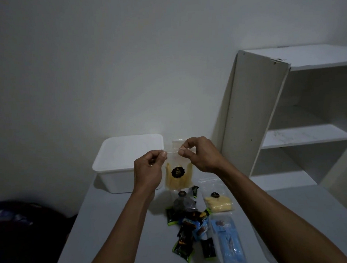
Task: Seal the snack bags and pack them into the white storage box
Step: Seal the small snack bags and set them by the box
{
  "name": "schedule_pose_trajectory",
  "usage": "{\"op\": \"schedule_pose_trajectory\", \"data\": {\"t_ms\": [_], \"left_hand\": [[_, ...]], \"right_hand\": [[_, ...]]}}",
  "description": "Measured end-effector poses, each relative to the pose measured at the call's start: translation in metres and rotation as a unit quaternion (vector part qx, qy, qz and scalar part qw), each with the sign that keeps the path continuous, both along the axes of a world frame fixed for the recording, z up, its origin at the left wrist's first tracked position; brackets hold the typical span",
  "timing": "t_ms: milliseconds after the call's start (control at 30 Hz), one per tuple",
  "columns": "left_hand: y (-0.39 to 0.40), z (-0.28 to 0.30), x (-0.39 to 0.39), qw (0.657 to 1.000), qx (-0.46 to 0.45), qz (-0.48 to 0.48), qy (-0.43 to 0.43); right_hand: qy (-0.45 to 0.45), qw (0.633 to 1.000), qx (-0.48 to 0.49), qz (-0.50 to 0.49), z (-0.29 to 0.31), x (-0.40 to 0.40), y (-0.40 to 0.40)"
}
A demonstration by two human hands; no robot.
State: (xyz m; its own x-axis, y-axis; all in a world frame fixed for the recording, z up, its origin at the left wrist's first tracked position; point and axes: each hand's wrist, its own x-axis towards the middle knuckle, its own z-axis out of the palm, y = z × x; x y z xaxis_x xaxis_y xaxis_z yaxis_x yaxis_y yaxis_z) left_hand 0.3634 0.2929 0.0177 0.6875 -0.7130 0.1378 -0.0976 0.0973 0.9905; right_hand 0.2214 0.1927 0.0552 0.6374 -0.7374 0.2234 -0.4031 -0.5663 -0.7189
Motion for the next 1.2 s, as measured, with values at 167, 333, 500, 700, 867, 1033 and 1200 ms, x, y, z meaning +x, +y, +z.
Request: {"op": "schedule_pose_trajectory", "data": {"t_ms": [167,333,500,700,867,1033,1200], "left_hand": [[0.002,-0.001,0.004,1.000,-0.004,0.004,0.012],[0.002,-0.004,0.005,1.000,-0.006,0.004,0.020],[0.002,0.000,0.013,0.999,-0.016,0.013,0.029],[0.004,-0.002,0.016,0.999,-0.011,0.019,0.044],[0.006,0.000,0.019,0.999,-0.012,0.022,0.047],[0.007,0.000,0.022,0.999,-0.012,0.020,0.044],[0.007,-0.002,0.023,0.999,-0.009,-0.005,0.034]], "right_hand": [[-0.020,1.000,0.023,0.003,-0.001,0.002,0.005],[-0.014,0.999,0.041,-0.019,-0.005,0.005,0.004],[-0.021,0.999,0.031,-0.018,-0.003,0.003,-0.001],[-0.035,0.998,0.047,-0.026,-0.005,0.005,-0.002],[-0.054,0.995,0.069,-0.044,-0.005,0.004,-0.002],[-0.069,0.992,0.083,-0.062,-0.006,0.001,-0.004],[-0.073,0.993,0.077,-0.058,-0.005,0.001,-0.001]]}}
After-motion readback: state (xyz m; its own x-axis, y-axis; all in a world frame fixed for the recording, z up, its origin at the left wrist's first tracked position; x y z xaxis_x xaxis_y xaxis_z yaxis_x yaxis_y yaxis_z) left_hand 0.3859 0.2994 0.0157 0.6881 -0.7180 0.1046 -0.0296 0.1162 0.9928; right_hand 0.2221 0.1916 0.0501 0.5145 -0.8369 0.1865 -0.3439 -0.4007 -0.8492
